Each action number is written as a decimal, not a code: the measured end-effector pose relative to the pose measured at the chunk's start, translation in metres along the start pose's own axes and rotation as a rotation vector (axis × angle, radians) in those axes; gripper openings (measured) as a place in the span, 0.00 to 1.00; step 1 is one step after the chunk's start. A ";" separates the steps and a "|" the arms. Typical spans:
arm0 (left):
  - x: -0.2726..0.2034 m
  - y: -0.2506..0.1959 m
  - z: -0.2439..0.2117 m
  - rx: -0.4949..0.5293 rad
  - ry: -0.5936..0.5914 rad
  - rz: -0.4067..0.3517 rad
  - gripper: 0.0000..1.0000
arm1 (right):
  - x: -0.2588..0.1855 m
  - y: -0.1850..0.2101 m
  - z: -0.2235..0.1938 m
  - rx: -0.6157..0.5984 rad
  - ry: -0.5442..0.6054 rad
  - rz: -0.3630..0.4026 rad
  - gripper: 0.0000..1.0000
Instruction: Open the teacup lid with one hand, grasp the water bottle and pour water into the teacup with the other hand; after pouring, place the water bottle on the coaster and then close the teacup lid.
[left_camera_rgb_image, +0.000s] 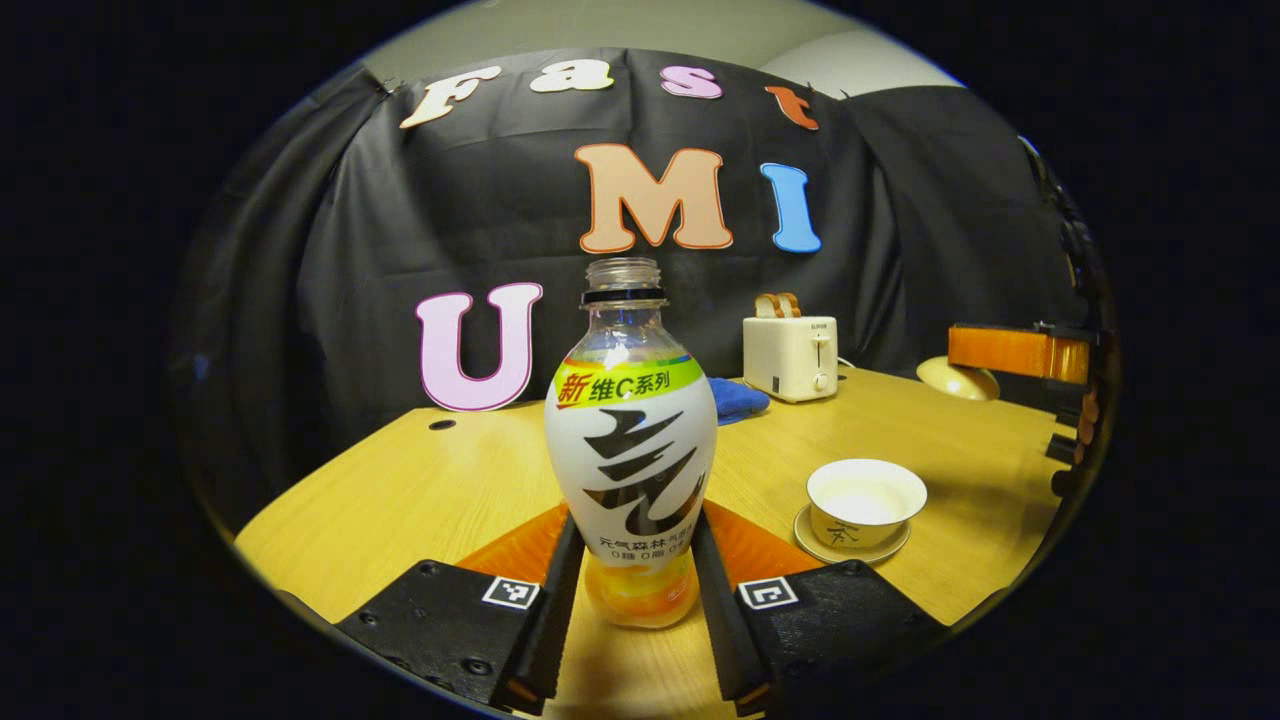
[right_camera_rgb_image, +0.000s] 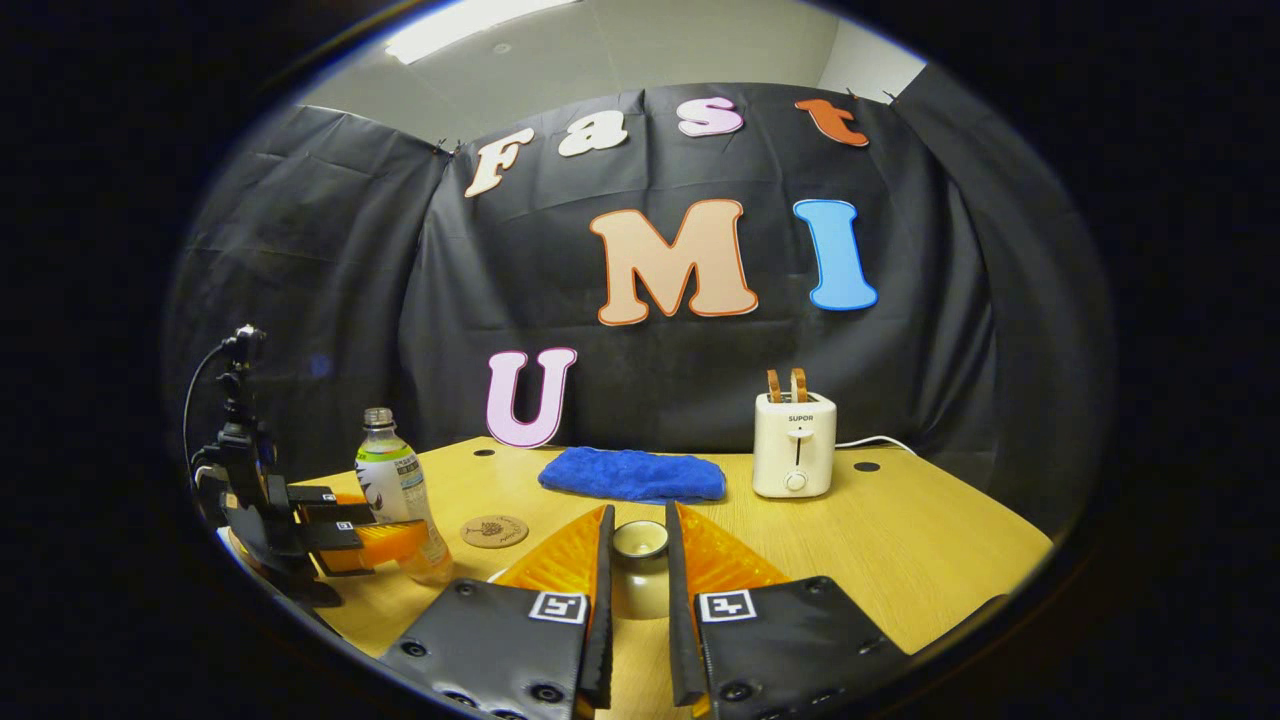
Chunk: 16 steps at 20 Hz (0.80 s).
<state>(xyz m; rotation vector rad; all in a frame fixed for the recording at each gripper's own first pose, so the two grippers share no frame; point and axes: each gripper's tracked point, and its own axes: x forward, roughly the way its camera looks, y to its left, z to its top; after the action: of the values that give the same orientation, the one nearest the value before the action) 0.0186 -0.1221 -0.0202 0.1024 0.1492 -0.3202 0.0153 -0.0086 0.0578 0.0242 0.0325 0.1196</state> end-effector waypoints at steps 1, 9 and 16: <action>0.000 0.000 0.000 0.027 0.007 0.002 0.57 | -0.001 -0.001 0.001 0.003 -0.001 0.000 0.27; 0.013 0.006 0.008 0.311 0.066 0.035 0.57 | -0.002 -0.009 0.005 0.010 -0.012 -0.008 0.29; 0.015 0.017 0.009 0.576 0.093 0.086 0.57 | -0.002 -0.010 0.004 0.011 -0.006 -0.004 0.27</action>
<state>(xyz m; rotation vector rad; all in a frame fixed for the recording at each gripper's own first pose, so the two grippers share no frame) 0.0395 -0.1122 -0.0128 0.6925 0.1405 -0.2650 0.0145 -0.0189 0.0617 0.0356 0.0277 0.1157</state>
